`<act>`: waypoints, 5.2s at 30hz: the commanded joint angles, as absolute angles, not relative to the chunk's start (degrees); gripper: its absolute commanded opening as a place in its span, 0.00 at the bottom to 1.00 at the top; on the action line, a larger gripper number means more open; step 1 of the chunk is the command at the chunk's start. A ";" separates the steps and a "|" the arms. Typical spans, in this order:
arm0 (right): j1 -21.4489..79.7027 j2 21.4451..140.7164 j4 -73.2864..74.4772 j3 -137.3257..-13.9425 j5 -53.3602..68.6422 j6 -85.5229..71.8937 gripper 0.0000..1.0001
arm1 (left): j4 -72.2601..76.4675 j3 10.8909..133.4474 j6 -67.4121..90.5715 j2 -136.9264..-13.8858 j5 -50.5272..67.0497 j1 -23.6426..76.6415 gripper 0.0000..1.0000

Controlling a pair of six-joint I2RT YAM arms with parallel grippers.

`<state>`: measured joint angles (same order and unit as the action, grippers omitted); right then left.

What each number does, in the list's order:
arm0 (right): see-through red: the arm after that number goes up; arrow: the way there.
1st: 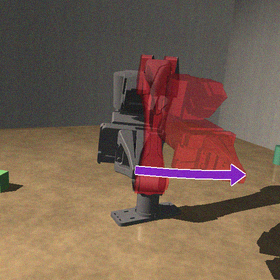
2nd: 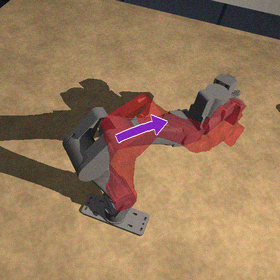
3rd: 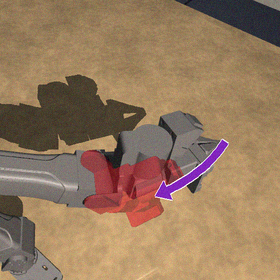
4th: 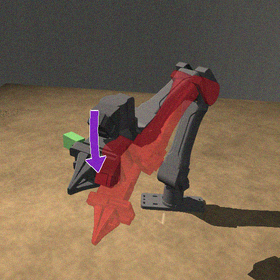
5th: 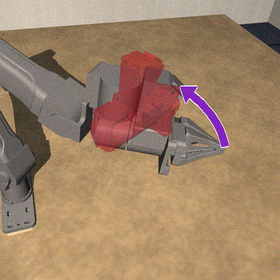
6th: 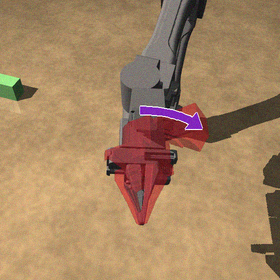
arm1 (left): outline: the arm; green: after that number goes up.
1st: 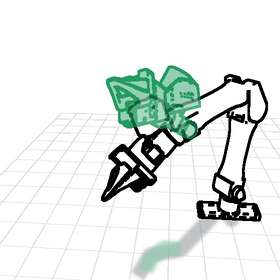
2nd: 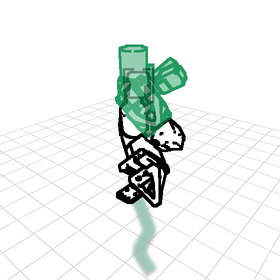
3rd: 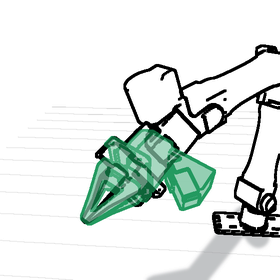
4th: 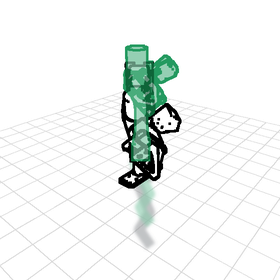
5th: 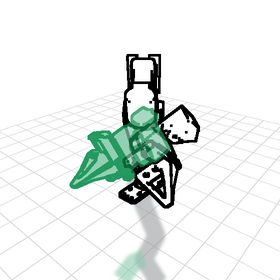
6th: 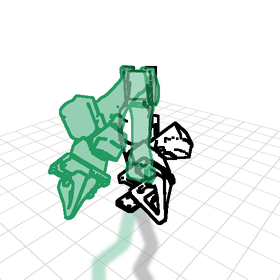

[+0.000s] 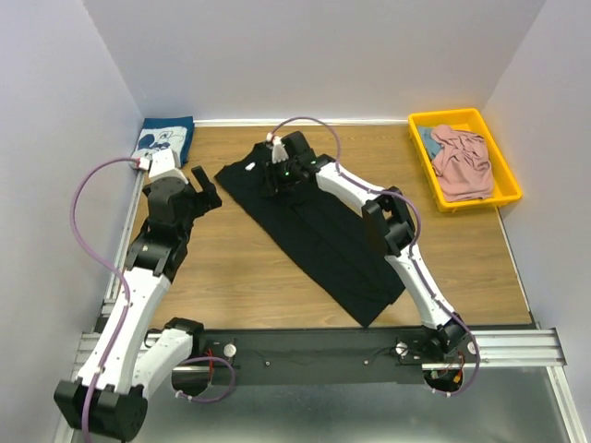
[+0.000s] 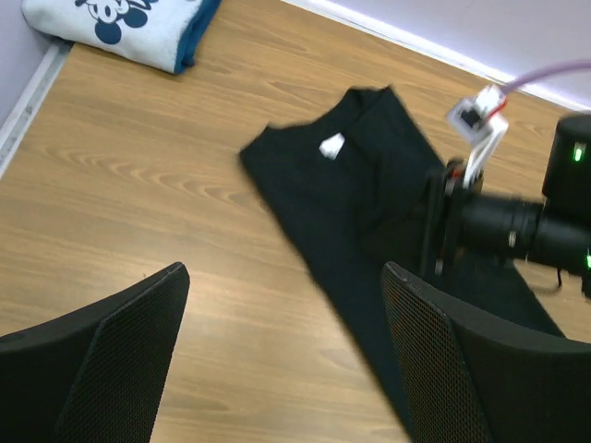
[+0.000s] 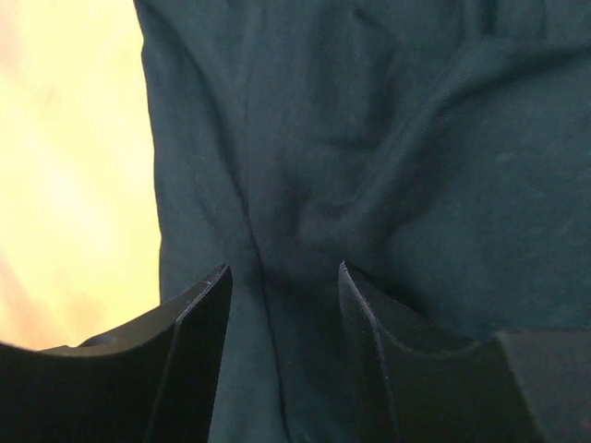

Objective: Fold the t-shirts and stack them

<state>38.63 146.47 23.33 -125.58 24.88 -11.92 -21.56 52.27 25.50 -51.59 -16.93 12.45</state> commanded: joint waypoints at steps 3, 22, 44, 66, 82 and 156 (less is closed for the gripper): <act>29.63 154.33 19.16 -134.28 11.35 -18.80 0.59 | -19.95 49.66 26.72 -44.04 -13.01 12.31 0.92; 21.18 114.98 18.81 -93.20 17.05 -16.26 0.60 | -3.34 44.38 21.17 -54.40 4.22 12.48 0.95; 43.24 106.93 20.04 -60.28 16.26 -19.60 0.33 | 0.97 47.46 18.19 -68.29 7.82 13.89 0.98; 43.95 95.39 38.05 -66.99 -3.51 -25.74 0.58 | -22.31 42.80 29.62 -68.19 2.55 25.31 0.98; 39.64 80.33 43.24 -47.29 -3.86 -36.12 0.60 | -29.62 45.09 34.72 -76.02 3.78 37.35 0.89; 39.46 85.34 38.14 -40.52 -0.35 -34.01 0.01 | -34.10 48.69 41.84 -84.28 0.44 45.61 0.52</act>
<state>39.27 82.94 38.94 -42.70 -0.30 -34.61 -32.69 46.48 40.93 -83.15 2.33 45.04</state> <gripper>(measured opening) 0.013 0.551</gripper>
